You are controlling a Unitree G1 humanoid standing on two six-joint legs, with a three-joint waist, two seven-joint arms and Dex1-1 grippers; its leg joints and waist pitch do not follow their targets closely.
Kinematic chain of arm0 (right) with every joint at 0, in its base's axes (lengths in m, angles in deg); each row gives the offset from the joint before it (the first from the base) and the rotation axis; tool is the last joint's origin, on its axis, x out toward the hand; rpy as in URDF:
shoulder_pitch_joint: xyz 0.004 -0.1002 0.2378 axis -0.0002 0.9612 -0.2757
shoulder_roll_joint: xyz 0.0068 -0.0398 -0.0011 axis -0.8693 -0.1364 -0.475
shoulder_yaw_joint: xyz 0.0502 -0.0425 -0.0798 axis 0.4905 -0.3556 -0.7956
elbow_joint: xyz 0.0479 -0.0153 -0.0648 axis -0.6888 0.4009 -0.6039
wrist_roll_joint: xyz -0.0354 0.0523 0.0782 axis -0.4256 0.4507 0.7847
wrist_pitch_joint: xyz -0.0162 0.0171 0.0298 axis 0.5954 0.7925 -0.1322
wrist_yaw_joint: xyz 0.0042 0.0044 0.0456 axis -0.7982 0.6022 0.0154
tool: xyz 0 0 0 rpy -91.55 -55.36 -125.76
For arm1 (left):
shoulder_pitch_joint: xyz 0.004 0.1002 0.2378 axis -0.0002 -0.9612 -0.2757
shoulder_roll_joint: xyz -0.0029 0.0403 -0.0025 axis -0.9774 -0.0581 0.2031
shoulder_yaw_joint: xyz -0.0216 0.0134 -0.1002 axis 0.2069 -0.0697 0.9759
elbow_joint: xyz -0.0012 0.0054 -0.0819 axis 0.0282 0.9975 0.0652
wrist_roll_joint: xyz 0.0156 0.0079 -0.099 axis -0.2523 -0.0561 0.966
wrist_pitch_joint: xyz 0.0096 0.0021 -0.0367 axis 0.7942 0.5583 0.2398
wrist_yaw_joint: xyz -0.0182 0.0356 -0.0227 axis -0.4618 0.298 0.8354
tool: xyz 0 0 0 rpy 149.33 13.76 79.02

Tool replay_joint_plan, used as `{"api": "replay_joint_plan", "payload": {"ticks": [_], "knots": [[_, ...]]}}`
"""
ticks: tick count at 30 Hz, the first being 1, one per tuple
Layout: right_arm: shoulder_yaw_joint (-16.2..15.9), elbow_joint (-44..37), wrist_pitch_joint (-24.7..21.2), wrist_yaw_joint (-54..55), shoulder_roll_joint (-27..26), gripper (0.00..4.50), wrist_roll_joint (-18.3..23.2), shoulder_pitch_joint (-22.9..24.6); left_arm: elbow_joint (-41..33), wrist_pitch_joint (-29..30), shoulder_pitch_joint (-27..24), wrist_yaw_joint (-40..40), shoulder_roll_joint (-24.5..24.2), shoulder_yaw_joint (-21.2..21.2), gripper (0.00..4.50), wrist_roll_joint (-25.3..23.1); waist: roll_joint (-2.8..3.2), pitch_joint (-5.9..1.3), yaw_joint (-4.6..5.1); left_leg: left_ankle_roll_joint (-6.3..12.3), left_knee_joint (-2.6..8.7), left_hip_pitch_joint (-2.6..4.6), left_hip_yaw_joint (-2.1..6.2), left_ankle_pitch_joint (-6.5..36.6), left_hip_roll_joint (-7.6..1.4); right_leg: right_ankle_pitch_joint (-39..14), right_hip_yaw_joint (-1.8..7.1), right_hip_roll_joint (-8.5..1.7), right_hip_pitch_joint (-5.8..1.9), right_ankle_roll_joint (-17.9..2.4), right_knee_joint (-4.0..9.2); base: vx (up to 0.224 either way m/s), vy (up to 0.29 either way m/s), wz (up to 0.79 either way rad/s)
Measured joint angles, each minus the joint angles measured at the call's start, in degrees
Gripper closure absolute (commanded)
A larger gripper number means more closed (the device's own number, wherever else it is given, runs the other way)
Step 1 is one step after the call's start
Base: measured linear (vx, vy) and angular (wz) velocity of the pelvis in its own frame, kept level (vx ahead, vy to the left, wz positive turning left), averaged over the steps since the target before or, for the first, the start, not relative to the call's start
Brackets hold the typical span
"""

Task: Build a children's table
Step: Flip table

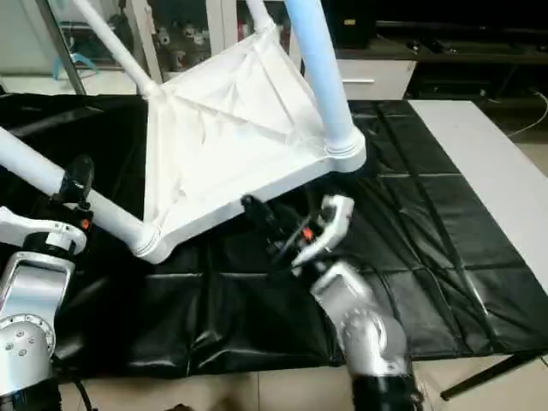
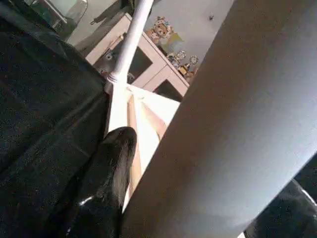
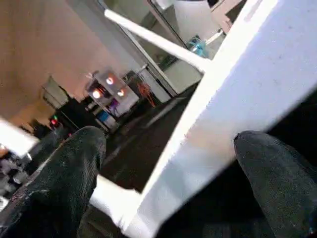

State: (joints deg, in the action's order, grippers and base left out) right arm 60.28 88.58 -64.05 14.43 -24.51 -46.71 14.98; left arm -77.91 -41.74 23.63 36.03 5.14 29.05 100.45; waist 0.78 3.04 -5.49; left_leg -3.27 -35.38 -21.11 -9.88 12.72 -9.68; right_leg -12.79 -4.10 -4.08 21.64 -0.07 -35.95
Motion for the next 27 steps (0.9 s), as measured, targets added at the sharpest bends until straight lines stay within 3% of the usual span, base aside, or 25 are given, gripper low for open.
{"api": "replay_joint_plan", "payload": {"ticks": [6, 11, 15, 19, 27], "knots": [[-0.3, 7.8, 3.7, 2.6, -2.0, 0.00, -5.0, -6.5, 0.1, 0.4, 0.2, -0.1, 0.0, -0.2, 1.87, 0.0, 0.01, 0.00, 0.58, -0.12, 0.00, 0.00, -0.12, -0.1, -0.01, 0.0, 0.11, 0.00, 0.20, 0.0, -0.18, 0.000, 0.000, 0.00], [1.4, 15.3, 4.7, 8.7, -3.0, 0.00, -6.1, -12.5, 0.5, 0.5, 0.4, -0.2, 0.0, -0.5, 1.87, 0.0, 0.08, 0.01, 0.75, -0.19, 0.07, 0.03, -0.15, -0.1, -0.03, 0.0, 0.12, 0.02, 0.24, 0.0, -0.20, 0.000, 0.000, 0.00], [2.8, 18.2, 3.0, 10.2, -3.2, 0.00, -6.2, -12.9, 0.5, 0.5, 0.4, 0.1, 0.4, -0.5, 1.89, 0.6, 0.05, 0.03, 0.12, -0.23, 0.09, -0.16, -0.16, -0.1, -0.02, 0.0, 0.10, 0.02, 0.36, 0.0, -0.15, 0.000, 0.000, 0.00], [2.8, 18.1, 1.1, 9.4, -3.5, 0.00, -6.2, -12.9, 0.5, 0.4, 0.4, 0.1, 0.4, -0.5, 1.94, 0.6, 0.06, 0.03, 0.11, -0.16, 0.08, -0.17, -0.16, -0.2, -0.01, 0.0, 0.11, 0.02, 0.38, 0.0, -0.16, 0.000, 0.000, 0.00], [5.9, 28.4, 4.2, 7.2, -4.5, 0.00, -6.0, -19.1, 1.0, 0.5, 0.5, 0.2, 0.4, -0.6, 1.96, 0.6, 0.02, 0.05, 0.54, -0.12, 0.08, -0.11, -0.17, -0.2, -0.04, 0.1, 0.11, 0.02, 0.38, -0.1, -0.21, 0.000, 0.000, 0.00]]}}
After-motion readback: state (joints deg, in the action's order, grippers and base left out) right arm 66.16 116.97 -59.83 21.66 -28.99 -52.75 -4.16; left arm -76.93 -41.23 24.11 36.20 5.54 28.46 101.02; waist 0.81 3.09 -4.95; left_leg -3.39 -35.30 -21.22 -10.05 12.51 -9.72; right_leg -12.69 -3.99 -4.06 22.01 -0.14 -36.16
